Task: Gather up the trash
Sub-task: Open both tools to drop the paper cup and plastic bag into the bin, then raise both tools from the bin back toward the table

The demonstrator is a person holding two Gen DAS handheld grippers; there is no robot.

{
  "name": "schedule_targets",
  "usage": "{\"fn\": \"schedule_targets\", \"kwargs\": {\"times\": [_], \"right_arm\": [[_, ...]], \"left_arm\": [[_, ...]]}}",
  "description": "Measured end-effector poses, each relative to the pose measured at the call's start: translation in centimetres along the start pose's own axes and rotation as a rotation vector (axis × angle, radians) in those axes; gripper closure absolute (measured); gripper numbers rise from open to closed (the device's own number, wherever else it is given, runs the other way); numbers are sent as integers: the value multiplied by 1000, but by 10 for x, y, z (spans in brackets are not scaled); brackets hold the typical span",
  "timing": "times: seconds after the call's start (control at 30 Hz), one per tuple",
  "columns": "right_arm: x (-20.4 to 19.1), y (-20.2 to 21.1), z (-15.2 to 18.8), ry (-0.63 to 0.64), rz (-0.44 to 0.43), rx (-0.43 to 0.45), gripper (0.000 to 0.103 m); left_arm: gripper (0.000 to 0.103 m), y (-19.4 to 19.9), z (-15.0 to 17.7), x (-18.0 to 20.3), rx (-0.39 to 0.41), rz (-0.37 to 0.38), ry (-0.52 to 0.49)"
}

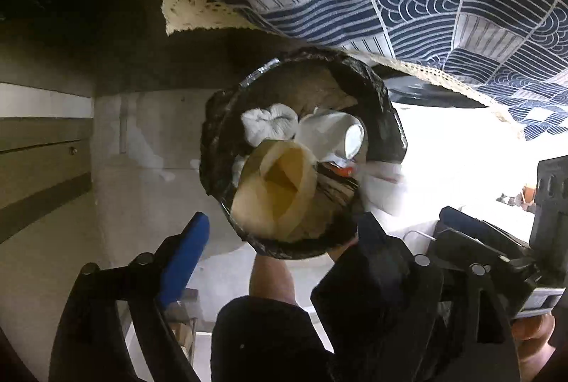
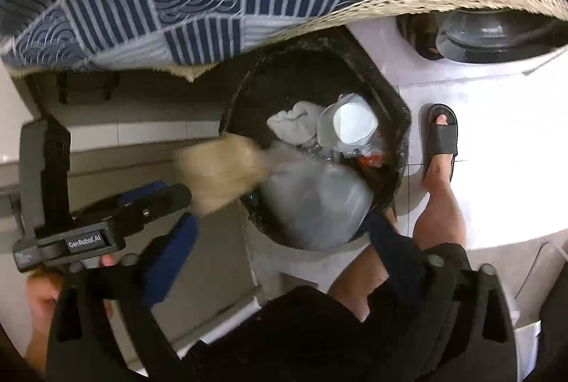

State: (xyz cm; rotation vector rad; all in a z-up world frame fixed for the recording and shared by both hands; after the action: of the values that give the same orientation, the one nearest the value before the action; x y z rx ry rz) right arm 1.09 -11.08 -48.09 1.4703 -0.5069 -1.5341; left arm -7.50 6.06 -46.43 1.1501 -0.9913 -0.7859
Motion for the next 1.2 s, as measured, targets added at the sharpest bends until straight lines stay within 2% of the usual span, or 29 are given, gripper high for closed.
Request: {"fn": "schedule_targets", "kwargs": {"times": [0.43, 0.87, 1.2], "right_arm": [[4, 27, -4, -15, 21, 53, 6], [-22, 80, -1, 18, 33, 162, 5], [-67, 155, 8, 84, 15, 308, 5]], "left_arm": [[20, 16, -1, 4, 13, -10, -16], [20, 81, -11, 16, 155, 15, -45], [20, 155, -18, 35, 319, 56, -121]]}}
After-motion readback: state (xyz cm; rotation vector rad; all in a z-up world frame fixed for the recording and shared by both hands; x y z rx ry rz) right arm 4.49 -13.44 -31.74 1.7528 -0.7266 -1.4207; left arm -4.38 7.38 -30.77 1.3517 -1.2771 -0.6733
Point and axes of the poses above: each gripper's, at about its wrist camera, not at the fingertips, and y roughly against the way its jaws point, x to its right, z to its underside, the point moved 6 cm from there along -y, roughly the way its jaws point, and after that the axes turned 9 degrees about -y, right-handed, at the moved point
